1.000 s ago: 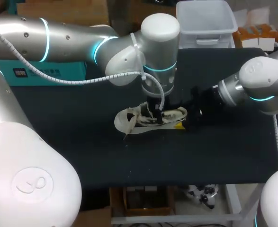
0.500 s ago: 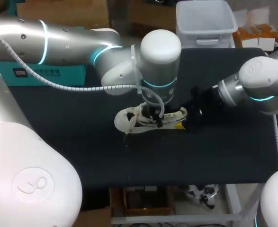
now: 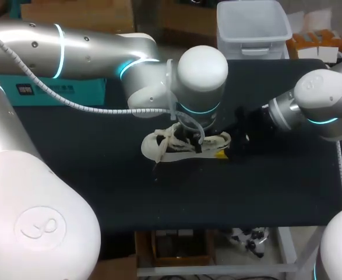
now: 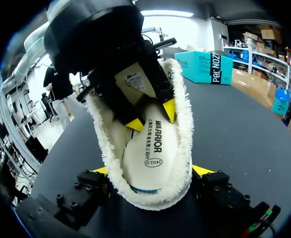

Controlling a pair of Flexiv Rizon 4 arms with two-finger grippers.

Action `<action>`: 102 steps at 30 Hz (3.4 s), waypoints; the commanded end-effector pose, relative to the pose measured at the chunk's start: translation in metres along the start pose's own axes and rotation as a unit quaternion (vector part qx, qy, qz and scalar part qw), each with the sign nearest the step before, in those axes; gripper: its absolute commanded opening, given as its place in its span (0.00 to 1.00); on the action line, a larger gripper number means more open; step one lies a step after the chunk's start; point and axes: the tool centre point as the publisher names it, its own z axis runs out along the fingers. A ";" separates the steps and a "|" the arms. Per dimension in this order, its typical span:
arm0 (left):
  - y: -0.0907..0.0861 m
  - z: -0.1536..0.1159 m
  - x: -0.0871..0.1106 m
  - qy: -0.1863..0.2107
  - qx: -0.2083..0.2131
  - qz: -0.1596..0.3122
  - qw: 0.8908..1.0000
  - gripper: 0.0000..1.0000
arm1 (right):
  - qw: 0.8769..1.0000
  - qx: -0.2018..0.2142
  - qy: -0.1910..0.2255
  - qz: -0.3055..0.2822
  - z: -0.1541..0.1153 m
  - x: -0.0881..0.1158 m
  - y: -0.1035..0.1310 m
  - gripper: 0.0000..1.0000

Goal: Open the shoe tongue, take the insole out of the shoe, put the insole back into the shoe, and pack the shoe into the shoebox

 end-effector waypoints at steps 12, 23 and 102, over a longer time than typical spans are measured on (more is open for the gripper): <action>-0.019 0.107 -0.025 -0.013 0.003 -0.006 1.000 0.00 | 1.000 -0.001 0.002 -0.002 0.009 0.004 -0.005 0.00; -0.006 0.040 -0.029 0.027 0.053 -0.012 0.998 0.00 | 1.000 -0.001 0.002 -0.002 0.009 0.004 -0.005 0.00; 0.097 -0.248 -0.022 0.394 0.450 0.139 0.790 0.00 | 0.940 0.331 -0.041 0.068 -0.076 -0.004 0.090 1.00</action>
